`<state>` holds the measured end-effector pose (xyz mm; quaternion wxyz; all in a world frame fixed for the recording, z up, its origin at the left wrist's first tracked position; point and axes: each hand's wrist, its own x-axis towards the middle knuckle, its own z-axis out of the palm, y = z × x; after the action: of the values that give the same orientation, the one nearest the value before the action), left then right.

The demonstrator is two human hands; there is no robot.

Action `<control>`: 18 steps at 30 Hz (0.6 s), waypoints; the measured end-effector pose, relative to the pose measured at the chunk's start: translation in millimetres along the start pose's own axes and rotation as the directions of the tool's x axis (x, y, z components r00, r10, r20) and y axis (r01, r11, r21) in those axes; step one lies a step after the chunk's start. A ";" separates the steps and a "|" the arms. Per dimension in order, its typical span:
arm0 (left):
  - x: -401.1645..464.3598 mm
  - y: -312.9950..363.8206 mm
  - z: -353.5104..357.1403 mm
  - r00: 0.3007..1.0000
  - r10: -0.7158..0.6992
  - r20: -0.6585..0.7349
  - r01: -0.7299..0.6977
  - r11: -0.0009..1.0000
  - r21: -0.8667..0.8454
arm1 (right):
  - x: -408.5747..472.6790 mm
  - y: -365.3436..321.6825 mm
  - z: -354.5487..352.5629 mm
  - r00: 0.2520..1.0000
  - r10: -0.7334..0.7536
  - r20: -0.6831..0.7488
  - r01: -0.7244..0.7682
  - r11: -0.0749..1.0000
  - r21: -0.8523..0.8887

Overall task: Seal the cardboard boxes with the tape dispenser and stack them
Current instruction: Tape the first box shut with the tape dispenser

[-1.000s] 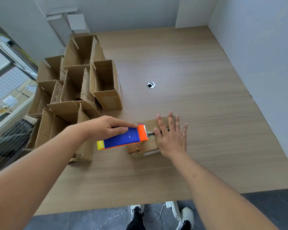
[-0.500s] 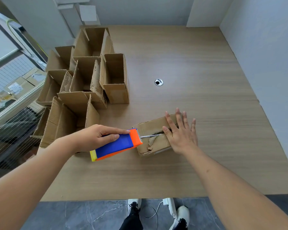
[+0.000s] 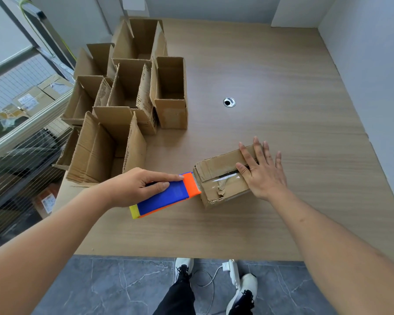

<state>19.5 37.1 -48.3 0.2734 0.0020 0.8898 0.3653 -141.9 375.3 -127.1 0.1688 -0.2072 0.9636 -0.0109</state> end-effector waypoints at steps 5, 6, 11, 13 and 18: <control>-0.4 0.3 3.9 1.000 -0.001 -0.019 0.002 1.000 0.021 | 0.6 -1.2 0.0 1.000 0.004 0.016 -0.004 1.000 -0.008; -1.4 -0.2 5.0 1.000 -0.003 -0.020 0.004 1.000 0.017 | 0.4 -1.1 0.2 1.000 0.002 0.016 -0.002 1.000 -0.008; -6.5 -9.2 14.9 0.999 -0.001 -0.046 -0.001 1.000 -0.029 | -0.1 -0.3 0.2 1.000 -0.009 0.007 0.009 1.000 -0.015; -7.7 -13.2 17.0 0.999 0.001 -0.049 -0.004 0.999 -0.048 | -0.4 -0.3 -0.4 1.000 -0.015 0.008 0.015 1.000 -0.020; -13.9 -27.4 21.6 0.999 0.011 -0.052 -0.015 0.996 -0.085 | -0.4 -0.8 -0.7 1.000 -0.013 0.010 0.013 1.000 -0.028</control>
<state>47.3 28.2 -72.0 0.2479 -0.0135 0.8800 0.4049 -141.4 374.7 -126.3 0.1703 -0.2159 0.9614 0.0027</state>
